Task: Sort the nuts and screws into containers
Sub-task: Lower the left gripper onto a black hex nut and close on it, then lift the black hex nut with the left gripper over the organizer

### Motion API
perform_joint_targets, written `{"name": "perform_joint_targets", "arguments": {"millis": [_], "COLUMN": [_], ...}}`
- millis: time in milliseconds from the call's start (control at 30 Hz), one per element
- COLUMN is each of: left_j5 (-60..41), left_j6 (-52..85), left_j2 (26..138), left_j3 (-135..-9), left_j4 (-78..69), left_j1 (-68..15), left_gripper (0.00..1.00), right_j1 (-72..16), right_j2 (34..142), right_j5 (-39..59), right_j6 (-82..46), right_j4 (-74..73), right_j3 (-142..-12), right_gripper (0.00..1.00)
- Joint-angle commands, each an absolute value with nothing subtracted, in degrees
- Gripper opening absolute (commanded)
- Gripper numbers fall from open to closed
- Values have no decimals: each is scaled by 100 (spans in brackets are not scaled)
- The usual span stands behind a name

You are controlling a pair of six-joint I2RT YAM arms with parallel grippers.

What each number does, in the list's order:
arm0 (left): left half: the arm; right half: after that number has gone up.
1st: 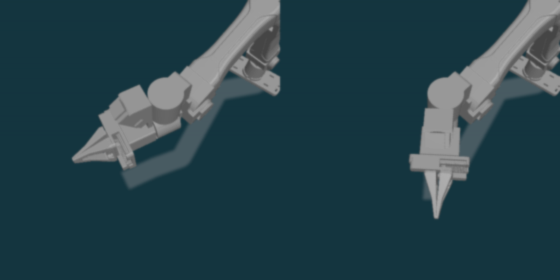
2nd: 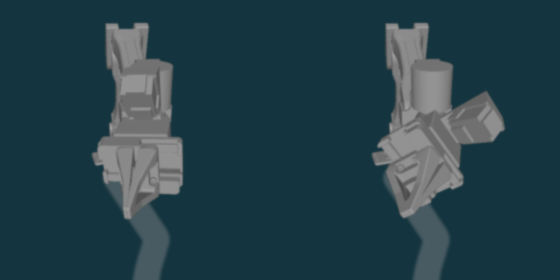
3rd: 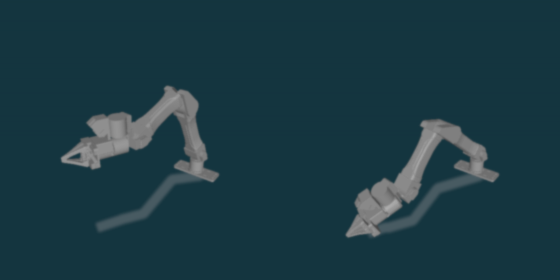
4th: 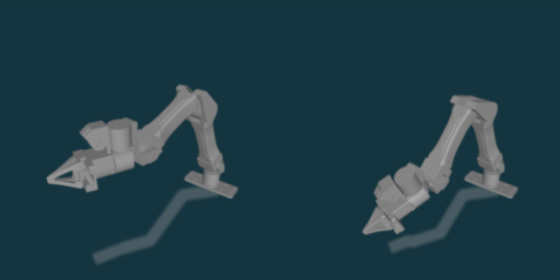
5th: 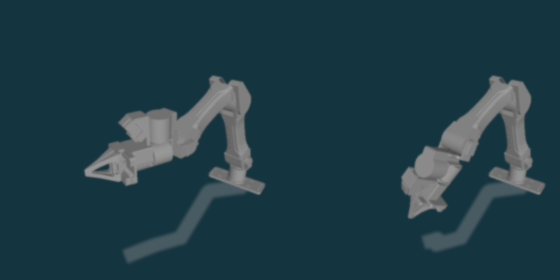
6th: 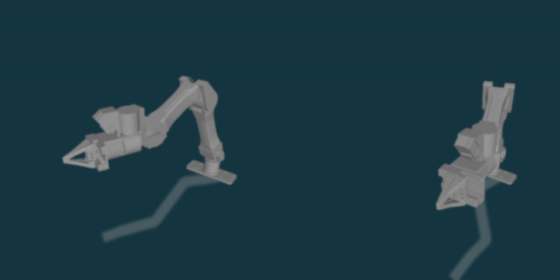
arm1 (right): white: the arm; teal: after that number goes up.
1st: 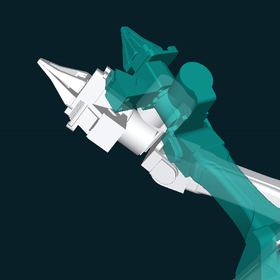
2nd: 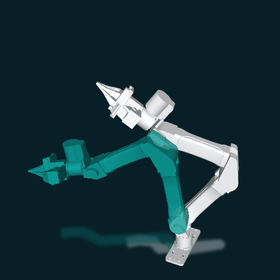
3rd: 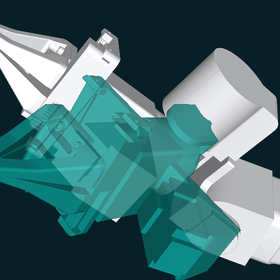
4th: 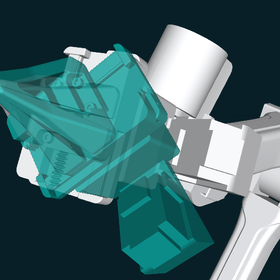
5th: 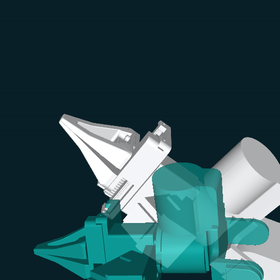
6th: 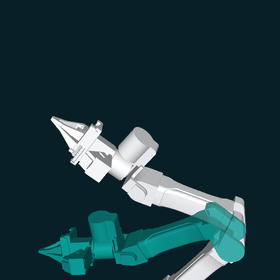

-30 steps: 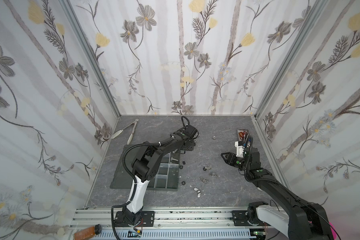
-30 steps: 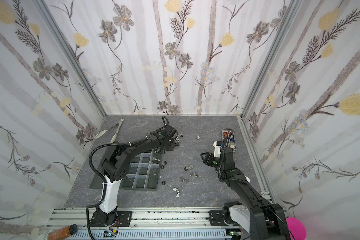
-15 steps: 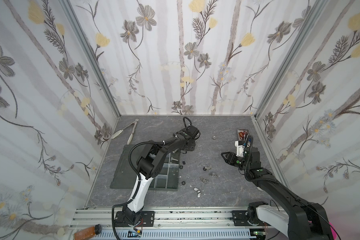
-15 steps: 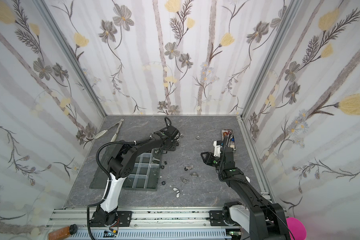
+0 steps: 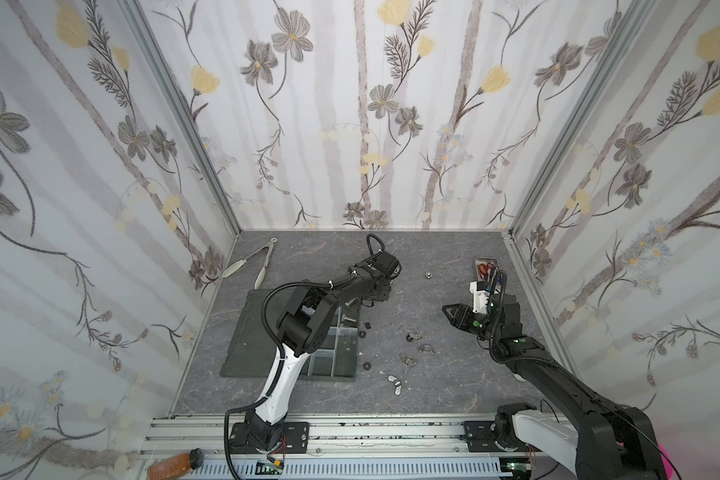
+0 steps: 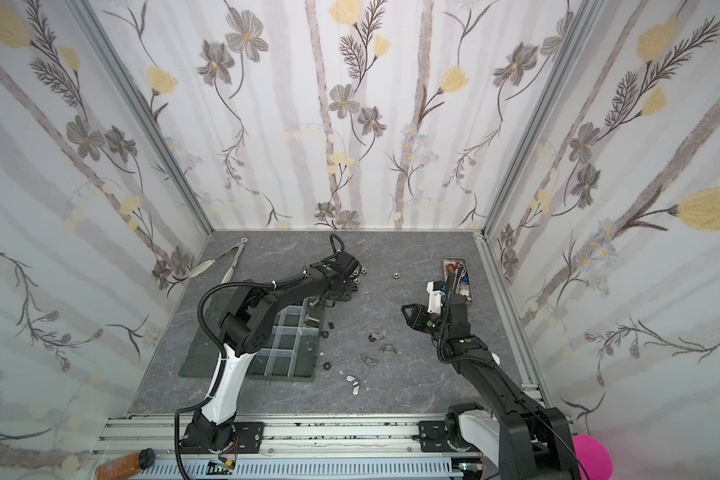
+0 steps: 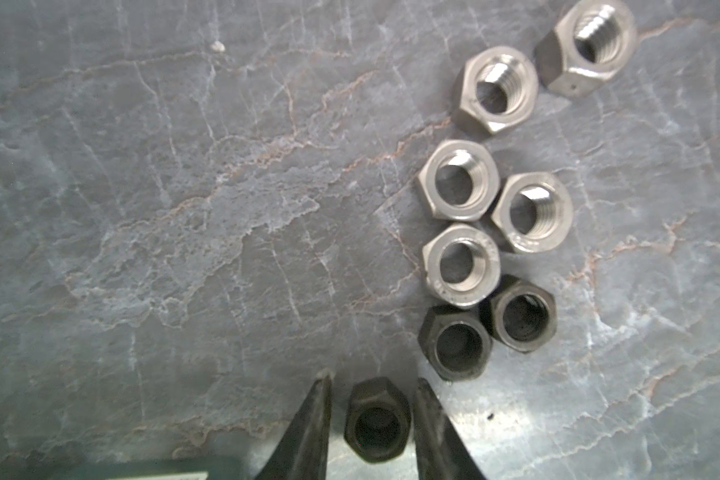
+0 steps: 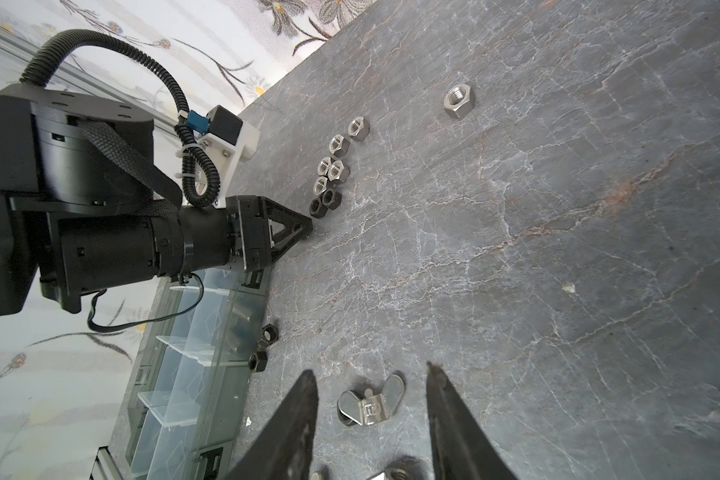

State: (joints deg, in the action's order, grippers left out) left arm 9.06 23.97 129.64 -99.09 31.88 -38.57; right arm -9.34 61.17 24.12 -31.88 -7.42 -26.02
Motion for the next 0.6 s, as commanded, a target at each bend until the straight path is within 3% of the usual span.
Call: {"name": "perform_joint_targets", "arguments": {"millis": [0, 233, 567], "left_j5": [859, 888, 863], "left_j6": [2401, 2390, 2486], "left_j2": [13034, 12956, 12219], "left_j3": [-9941, -9876, -9525], "left_j4": [3238, 3232, 2964], "left_j1": [-3850, -3869, -3911], "left_gripper": [29, 22, 20], "right_j1": [-925, -932, -932], "right_j2": [6046, 6003, 5894], "right_j5": [2454, 2434, 2398], "right_j6": [-3146, -3146, -3121], "right_j4": [-760, -729, -535], "right_j3": [-2625, -2621, -2680], "right_gripper": [44, 44, 45]}}
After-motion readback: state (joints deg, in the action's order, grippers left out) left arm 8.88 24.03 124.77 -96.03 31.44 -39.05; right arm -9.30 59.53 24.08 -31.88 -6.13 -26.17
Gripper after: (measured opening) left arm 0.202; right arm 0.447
